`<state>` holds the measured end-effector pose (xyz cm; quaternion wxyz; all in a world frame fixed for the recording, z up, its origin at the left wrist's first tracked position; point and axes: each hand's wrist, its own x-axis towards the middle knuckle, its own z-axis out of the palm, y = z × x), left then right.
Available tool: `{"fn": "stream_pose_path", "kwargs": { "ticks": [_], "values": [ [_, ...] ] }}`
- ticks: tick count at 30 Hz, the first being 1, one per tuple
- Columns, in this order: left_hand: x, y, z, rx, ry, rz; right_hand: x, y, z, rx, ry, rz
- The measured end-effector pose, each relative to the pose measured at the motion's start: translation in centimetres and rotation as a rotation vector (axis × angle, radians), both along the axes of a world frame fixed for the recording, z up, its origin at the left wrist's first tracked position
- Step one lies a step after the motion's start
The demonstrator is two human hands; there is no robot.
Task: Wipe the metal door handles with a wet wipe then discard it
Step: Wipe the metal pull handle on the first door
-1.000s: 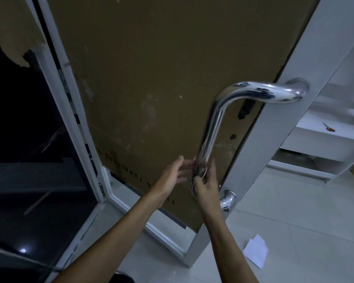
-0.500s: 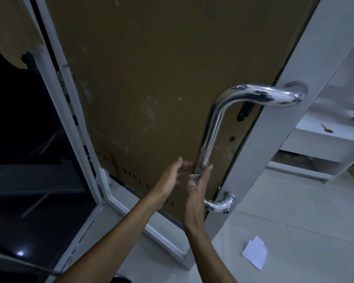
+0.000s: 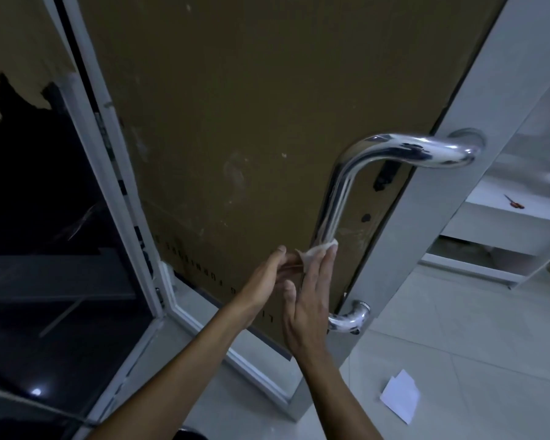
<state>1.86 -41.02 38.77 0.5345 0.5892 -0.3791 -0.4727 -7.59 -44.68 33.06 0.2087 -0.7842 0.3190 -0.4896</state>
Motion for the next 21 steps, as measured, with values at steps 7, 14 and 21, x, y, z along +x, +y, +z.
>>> {"fn": "stream_pose_path", "kwargs": {
  "ticks": [7,14,21],
  "values": [
    [-1.8,0.1,-1.3,-0.074,-0.243,0.242,-1.6,-0.7,1.8,0.067,-0.079,0.062],
    [-5.0,1.2,-2.1,-0.655,-0.674,0.521,-2.8,-2.0,3.7,0.059,-0.135,0.097],
    [-8.4,0.1,-2.1,-0.527,-0.704,0.249,-5.0,-1.9,3.4,0.33,-0.319,0.185]
  ]
}}
